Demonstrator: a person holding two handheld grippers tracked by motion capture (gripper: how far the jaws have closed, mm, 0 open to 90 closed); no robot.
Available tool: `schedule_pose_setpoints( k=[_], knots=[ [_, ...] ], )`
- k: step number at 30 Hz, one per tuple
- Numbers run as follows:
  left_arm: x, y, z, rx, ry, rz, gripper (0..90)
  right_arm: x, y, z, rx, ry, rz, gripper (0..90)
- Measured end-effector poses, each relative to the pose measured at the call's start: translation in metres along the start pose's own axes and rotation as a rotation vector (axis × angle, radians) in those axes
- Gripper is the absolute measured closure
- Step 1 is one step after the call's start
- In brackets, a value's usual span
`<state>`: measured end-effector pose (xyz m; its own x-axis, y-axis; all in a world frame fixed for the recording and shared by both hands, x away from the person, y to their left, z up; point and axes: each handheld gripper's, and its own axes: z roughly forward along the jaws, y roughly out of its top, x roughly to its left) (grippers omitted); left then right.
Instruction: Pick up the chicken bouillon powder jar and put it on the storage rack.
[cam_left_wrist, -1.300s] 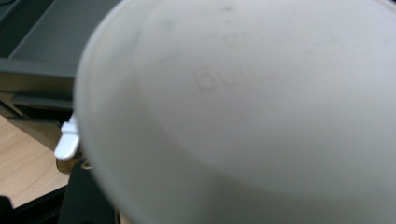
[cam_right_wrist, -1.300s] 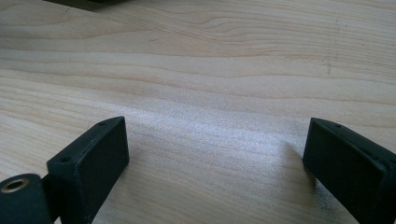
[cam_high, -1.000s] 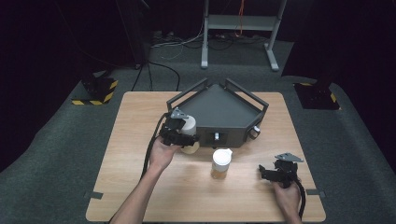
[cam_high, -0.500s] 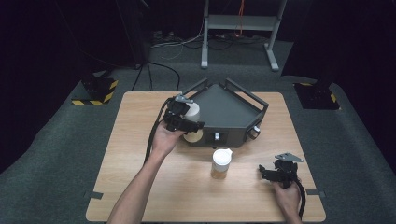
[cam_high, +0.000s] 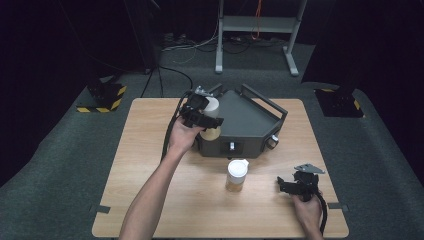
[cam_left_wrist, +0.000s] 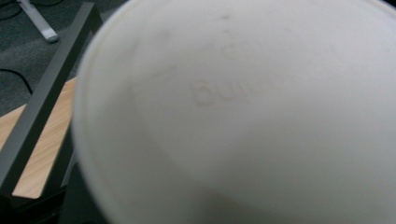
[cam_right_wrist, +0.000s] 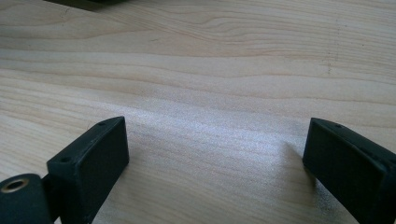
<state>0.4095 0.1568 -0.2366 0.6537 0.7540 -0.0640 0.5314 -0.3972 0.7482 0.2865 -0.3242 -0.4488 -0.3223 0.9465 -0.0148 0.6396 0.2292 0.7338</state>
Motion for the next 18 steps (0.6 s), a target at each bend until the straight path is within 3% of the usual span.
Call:
schedule_pose_setpoints(
  k=[13, 18],
  knots=[
    [0.001, 0.010, 0.029, -0.001, 0.101, -0.057, 32.7, 0.000, 0.000, 0.000, 0.001, 0.000, 0.002, 6.2],
    [-0.002, 0.010, 0.037, 0.006, 0.129, -0.060, 32.7, 0.000, 0.000, 0.000, 0.000, 0.000, 0.000, 6.2]
  ],
)
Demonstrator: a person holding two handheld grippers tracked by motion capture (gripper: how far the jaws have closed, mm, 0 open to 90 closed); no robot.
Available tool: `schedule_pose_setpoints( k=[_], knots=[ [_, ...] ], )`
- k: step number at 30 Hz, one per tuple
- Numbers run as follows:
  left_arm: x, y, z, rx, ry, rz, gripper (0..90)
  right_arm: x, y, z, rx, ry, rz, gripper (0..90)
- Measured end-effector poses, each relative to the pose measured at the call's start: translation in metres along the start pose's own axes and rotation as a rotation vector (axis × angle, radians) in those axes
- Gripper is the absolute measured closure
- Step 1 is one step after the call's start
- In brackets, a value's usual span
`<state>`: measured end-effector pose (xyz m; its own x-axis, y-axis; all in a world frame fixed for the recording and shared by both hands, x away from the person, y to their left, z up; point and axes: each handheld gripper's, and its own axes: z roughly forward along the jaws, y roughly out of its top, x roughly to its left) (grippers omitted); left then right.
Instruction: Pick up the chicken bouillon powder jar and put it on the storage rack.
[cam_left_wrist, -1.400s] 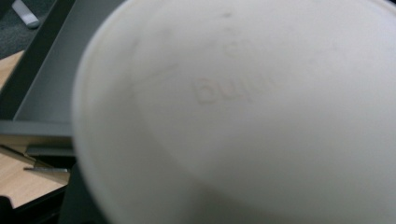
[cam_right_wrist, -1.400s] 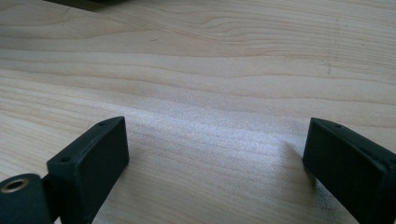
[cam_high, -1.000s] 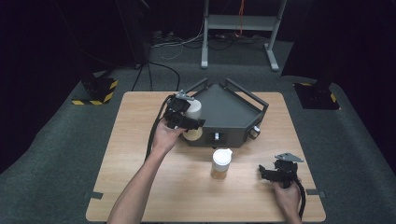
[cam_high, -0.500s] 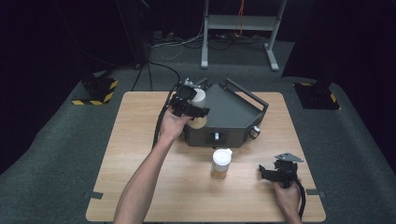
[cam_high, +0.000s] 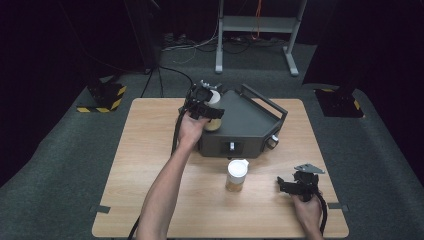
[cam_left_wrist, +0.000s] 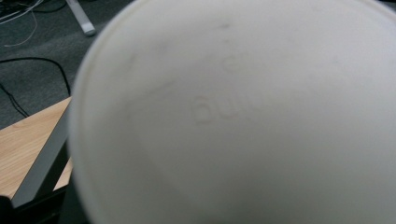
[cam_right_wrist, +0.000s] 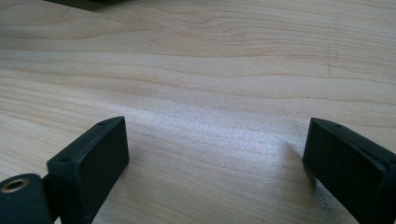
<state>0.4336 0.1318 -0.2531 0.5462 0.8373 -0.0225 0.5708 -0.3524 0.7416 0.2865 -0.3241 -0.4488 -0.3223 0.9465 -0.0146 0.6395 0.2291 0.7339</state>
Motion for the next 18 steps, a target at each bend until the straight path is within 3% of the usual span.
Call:
schedule_pose_setpoints(
  k=[18],
  knots=[
    [-0.005, 0.000, 0.012, 0.018, 0.019, 0.012, 32.7, 0.000, 0.000, 0.000, 0.000, 0.000, -0.001, 6.2]
  ],
)
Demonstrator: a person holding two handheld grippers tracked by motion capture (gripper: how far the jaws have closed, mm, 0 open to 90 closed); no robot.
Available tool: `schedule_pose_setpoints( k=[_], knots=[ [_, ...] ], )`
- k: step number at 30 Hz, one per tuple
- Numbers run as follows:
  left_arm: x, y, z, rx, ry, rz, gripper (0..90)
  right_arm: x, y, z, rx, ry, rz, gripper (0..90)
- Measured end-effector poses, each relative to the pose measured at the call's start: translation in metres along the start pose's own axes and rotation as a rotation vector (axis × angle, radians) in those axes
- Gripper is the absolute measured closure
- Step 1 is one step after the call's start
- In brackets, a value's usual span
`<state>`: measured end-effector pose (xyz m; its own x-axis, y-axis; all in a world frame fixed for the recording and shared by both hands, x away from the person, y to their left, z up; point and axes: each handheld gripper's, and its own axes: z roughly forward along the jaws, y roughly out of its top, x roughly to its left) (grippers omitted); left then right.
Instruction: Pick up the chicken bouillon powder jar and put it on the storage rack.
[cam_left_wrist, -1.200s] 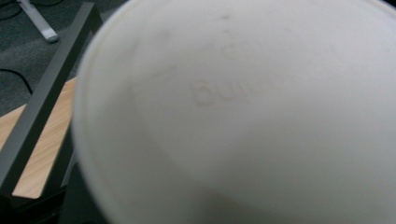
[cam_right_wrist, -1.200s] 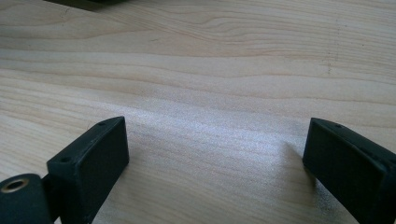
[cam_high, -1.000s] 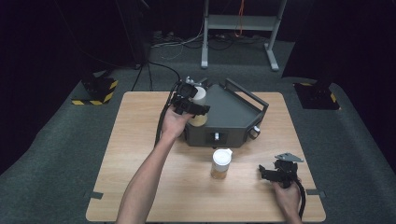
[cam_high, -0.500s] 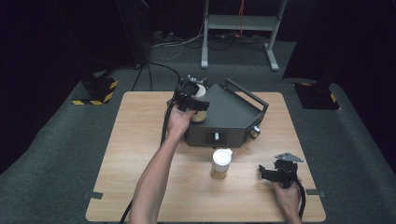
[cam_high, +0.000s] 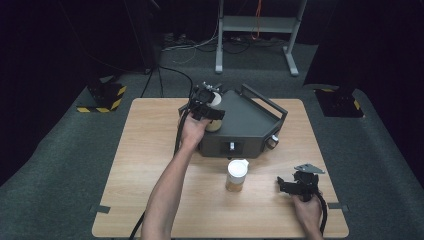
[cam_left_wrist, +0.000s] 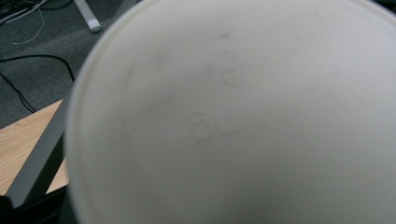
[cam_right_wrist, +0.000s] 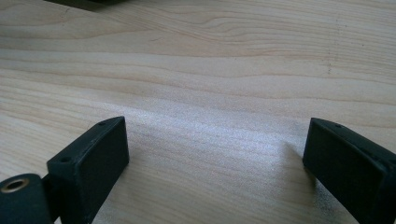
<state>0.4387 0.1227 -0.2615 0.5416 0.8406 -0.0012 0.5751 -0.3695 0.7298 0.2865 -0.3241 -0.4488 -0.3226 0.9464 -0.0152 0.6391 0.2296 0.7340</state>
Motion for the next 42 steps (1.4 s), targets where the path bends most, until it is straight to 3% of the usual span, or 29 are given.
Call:
schedule_pose_setpoints(
  k=[10, 15, 28, 30, 34, 42],
  knots=[
    [0.002, -0.002, 0.004, -0.005, -0.007, -0.008, 32.7, 0.000, 0.000, 0.000, 0.000, 0.000, 0.000, 6.2],
    [0.005, -0.011, 0.004, -0.038, -0.012, -0.023, 32.6, 0.000, 0.000, 0.000, 0.001, 0.000, 0.002, 6.2],
    [0.009, -0.018, 0.005, -0.060, -0.027, -0.021, 31.6, 0.000, 0.000, 0.000, 0.001, -0.001, 0.000, 6.2],
    [0.011, -0.017, 0.006, -0.056, -0.042, -0.017, 26.9, 0.000, 0.000, 0.000, 0.001, -0.002, 0.000, 6.2],
    [0.009, -0.023, 0.005, -0.074, -0.024, -0.023, 11.5, 0.000, 0.000, 0.000, 0.000, -0.002, 0.001, 6.2],
    [0.012, -0.034, -0.003, -0.112, -0.024, -0.046, 2.2, 0.000, 0.000, 0.000, 0.001, -0.002, 0.001, 6.2]
  ],
)
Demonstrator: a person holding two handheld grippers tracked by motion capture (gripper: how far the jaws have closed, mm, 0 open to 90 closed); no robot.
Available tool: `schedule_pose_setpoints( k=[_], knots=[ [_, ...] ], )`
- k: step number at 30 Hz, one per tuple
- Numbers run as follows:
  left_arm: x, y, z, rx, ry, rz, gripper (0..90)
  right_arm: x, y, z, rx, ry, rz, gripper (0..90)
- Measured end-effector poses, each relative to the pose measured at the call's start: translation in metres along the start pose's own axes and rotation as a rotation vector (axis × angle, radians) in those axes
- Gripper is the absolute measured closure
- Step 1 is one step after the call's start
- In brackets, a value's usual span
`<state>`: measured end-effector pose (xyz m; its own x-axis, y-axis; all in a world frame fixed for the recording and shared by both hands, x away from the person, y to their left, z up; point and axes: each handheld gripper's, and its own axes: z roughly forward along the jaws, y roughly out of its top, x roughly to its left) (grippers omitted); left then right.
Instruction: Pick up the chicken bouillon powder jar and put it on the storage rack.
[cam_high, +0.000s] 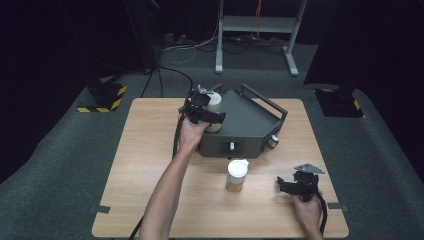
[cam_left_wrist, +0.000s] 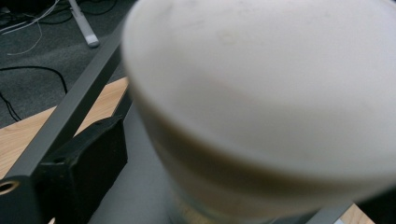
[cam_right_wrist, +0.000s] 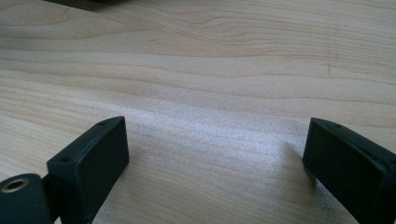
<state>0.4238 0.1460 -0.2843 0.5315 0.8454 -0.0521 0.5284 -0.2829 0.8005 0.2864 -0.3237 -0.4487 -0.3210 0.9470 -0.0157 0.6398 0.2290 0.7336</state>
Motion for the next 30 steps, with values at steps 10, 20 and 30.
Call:
schedule_pose_setpoints(
  k=[10, 20, 30],
  knots=[
    [0.002, -0.012, -0.015, -0.024, -0.010, 0.009, 2.0, 0.000, 0.000, 0.000, 0.000, -0.001, 0.000, 6.2],
    [0.002, -0.020, -0.030, -0.037, -0.014, 0.016, 2.7, 0.000, 0.000, 0.000, 0.000, 0.000, 0.000, 6.2],
    [0.003, -0.034, -0.043, -0.046, -0.038, 0.015, 4.0, 0.000, 0.000, 0.000, 0.000, 0.000, 0.000, 6.2]
  ],
)
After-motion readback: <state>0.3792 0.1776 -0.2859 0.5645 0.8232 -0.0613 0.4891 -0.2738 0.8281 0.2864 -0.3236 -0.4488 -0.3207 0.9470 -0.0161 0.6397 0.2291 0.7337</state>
